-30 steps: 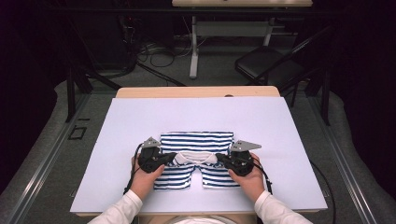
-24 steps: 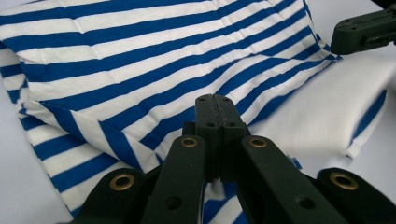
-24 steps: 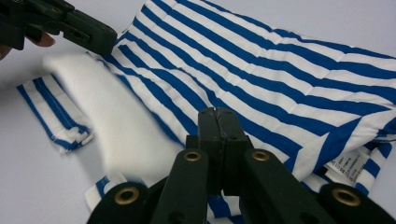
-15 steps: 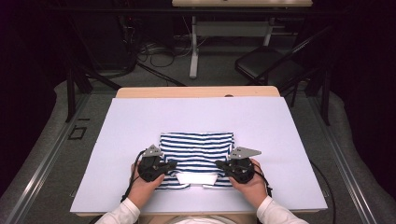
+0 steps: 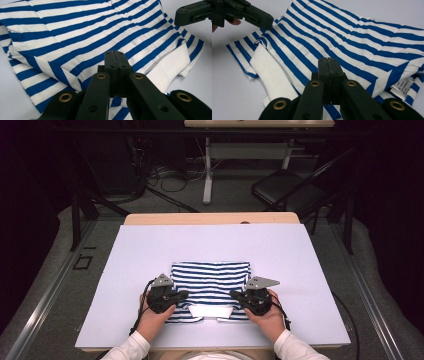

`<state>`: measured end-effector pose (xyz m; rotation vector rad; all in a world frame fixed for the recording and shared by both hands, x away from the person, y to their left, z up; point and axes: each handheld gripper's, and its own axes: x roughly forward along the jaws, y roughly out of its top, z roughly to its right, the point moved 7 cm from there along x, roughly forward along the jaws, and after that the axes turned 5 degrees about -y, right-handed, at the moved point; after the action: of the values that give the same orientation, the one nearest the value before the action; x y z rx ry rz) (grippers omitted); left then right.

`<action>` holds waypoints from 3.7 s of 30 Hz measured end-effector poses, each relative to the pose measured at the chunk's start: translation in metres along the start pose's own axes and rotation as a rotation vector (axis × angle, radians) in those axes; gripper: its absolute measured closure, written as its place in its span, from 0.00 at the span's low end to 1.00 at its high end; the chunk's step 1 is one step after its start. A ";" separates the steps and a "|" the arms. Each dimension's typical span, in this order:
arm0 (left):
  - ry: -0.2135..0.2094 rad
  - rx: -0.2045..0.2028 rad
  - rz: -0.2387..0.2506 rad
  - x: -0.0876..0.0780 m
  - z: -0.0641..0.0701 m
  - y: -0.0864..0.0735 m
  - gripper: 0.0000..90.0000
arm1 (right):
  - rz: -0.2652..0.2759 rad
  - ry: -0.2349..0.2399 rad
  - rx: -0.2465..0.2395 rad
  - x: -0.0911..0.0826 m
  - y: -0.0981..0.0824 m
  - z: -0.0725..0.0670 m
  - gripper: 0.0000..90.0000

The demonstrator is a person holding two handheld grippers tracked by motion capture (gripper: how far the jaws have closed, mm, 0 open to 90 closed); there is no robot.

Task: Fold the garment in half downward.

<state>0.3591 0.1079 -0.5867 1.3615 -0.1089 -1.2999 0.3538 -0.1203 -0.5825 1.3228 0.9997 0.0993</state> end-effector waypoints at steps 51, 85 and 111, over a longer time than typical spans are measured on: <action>0.106 -0.065 0.098 -0.024 -0.054 0.084 1.00 | 0.020 -0.016 0.047 -0.003 0.003 0.006 1.00; 0.193 -0.136 0.009 0.017 -0.100 0.074 1.00 | 0.020 -0.022 0.042 -0.003 0.002 0.007 1.00; 0.248 -0.108 -0.052 0.032 -0.116 0.057 0.95 | 0.022 -0.020 0.032 -0.003 0.003 0.006 1.00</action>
<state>0.4875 0.1409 -0.6002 1.4289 0.1658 -1.1525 0.3575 -0.1260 -0.5791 1.3620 0.9736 0.0868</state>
